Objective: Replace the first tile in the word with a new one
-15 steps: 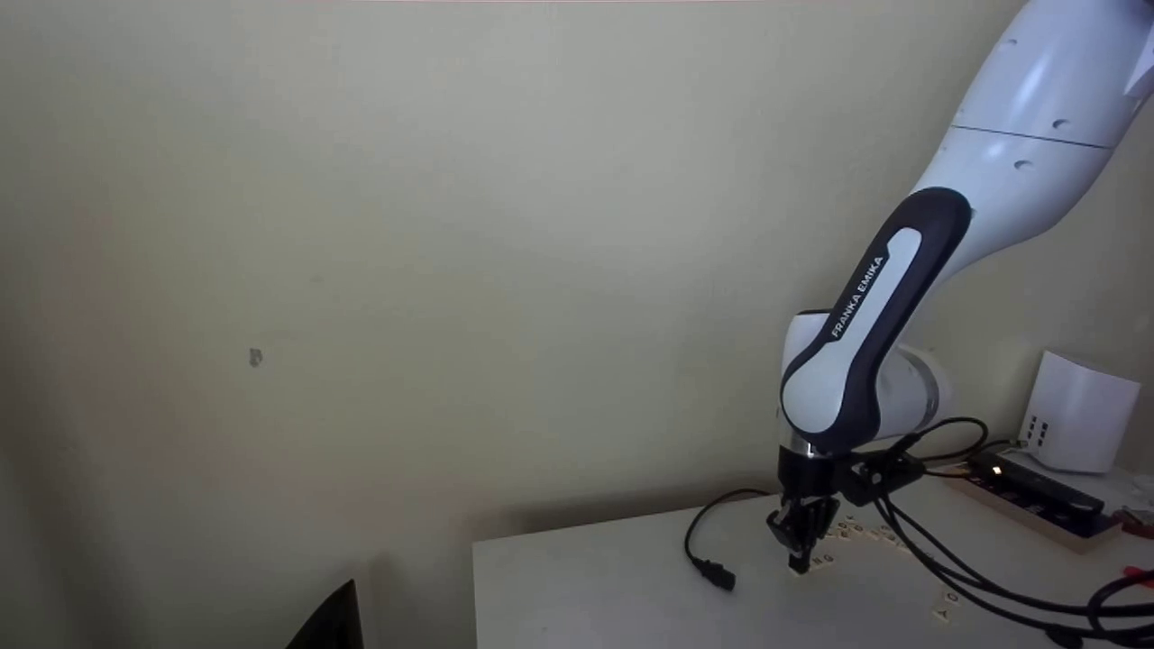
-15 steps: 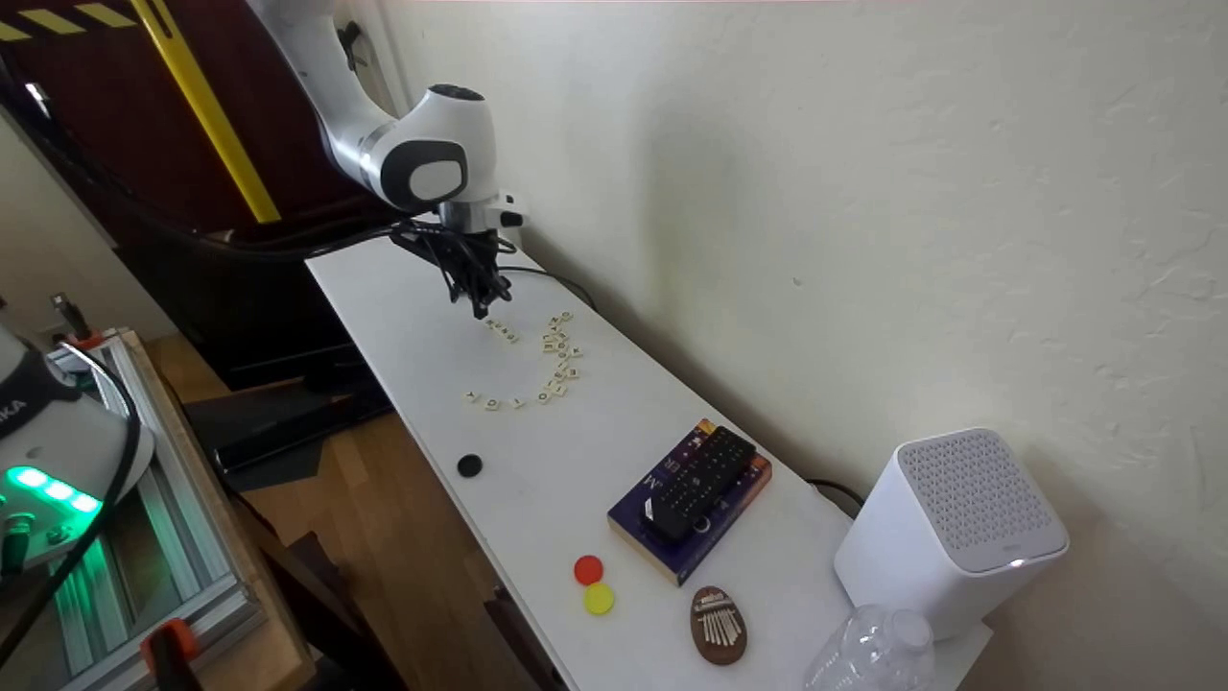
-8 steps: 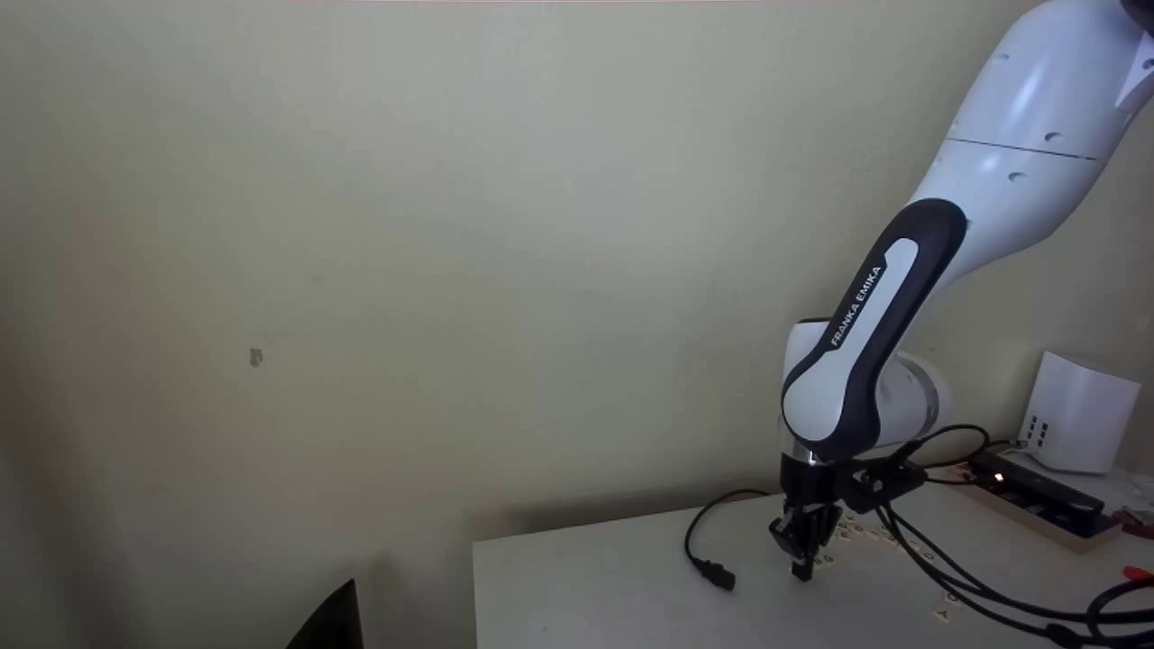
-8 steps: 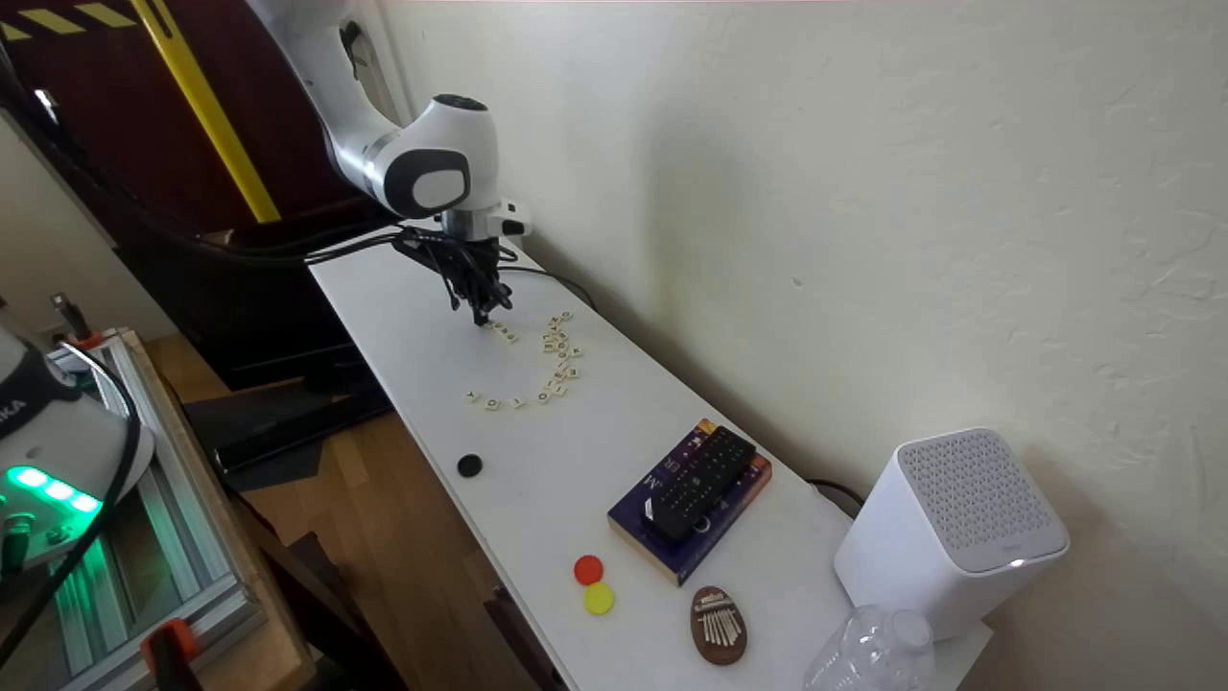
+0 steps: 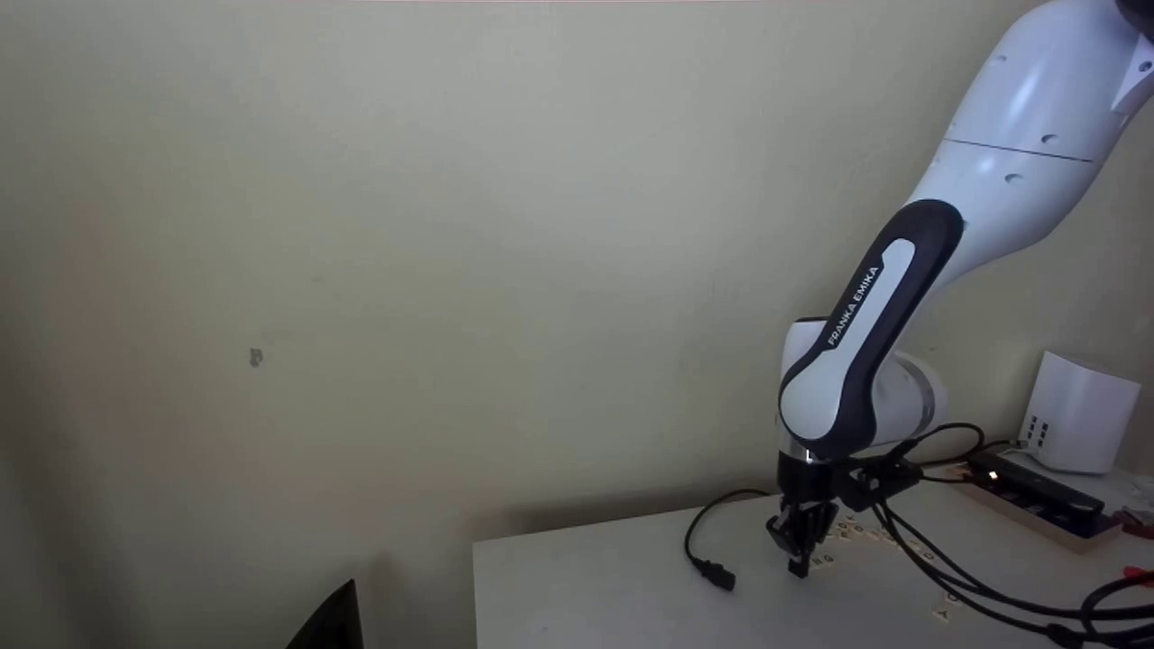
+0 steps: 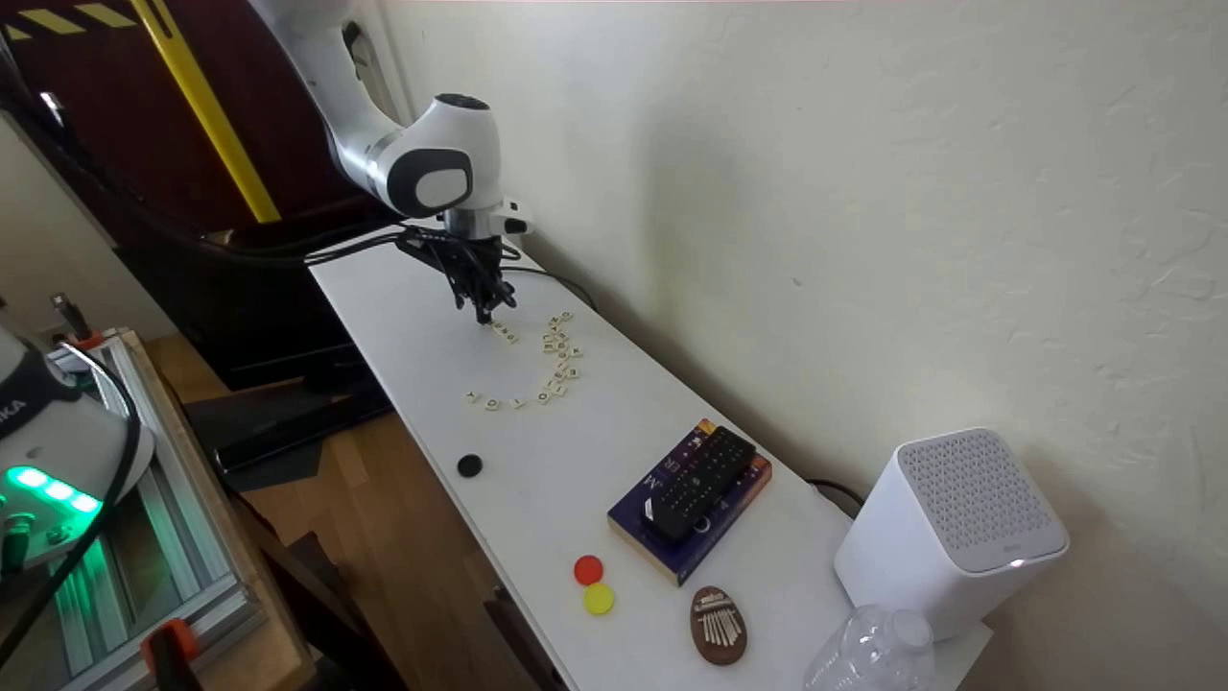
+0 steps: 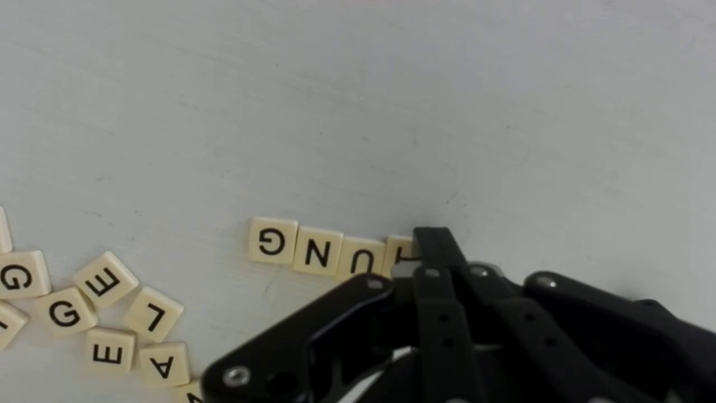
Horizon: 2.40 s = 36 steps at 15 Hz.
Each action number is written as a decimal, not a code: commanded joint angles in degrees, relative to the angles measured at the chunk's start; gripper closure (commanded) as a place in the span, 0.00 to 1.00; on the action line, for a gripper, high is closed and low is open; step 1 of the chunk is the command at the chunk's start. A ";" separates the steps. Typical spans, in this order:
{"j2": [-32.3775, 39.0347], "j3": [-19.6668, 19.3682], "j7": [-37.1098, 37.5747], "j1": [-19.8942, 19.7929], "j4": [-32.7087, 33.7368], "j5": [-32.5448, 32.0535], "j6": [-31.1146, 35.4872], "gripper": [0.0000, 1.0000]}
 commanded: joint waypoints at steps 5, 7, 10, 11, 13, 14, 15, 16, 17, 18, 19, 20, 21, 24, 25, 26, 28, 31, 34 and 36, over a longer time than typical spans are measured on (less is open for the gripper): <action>1.37 0.50 -0.82 -0.66 2.13 -1.57 -1.50 1.00; 1.50 0.49 -0.91 -0.61 2.24 -1.59 -1.63 1.00; 1.80 0.72 -1.07 -0.98 2.52 -1.32 -1.82 1.00; 1.98 0.84 -1.14 -1.04 2.77 -1.27 -2.02 1.00; 2.40 1.50 -1.65 -1.50 3.50 -1.01 -2.67 1.00; 2.57 1.90 -1.97 -1.79 3.89 -0.86 -3.07 1.00; 2.67 2.09 -2.11 -1.89 4.15 -0.80 -3.32 1.00; 2.85 2.33 -2.31 -2.04 4.60 -0.75 -3.75 1.00; 3.02 2.57 -2.47 -2.18 4.92 -0.70 -3.96 1.00; 3.24 2.76 -2.59 -2.28 5.33 -0.67 -4.13 1.00; 3.41 2.90 -2.63 -2.31 5.67 -0.64 -4.21 1.00; 3.59 3.05 -2.65 -2.34 6.05 -0.57 -4.38 1.00; 3.81 2.77 -2.29 -1.97 6.43 -0.69 -4.40 1.00; 4.57 2.30 -2.02 -1.62 7.70 -0.93 -4.80 1.00; 4.87 2.21 -2.04 -1.67 8.22 -0.94 -5.01 1.00; 5.05 2.25 -2.12 -1.83 8.60 -0.85 -5.09 1.00; 5.38 2.24 -2.08 -2.09 9.36 -0.65 -5.00 1.00; 5.94 2.31 -2.17 -2.70 10.35 -0.41 -5.05 1.00; 5.91 2.58 -2.32 -3.64 10.59 -0.03 -4.88 1.00; 5.31 2.64 -2.21 -4.03 10.08 0.10 -4.25 1.00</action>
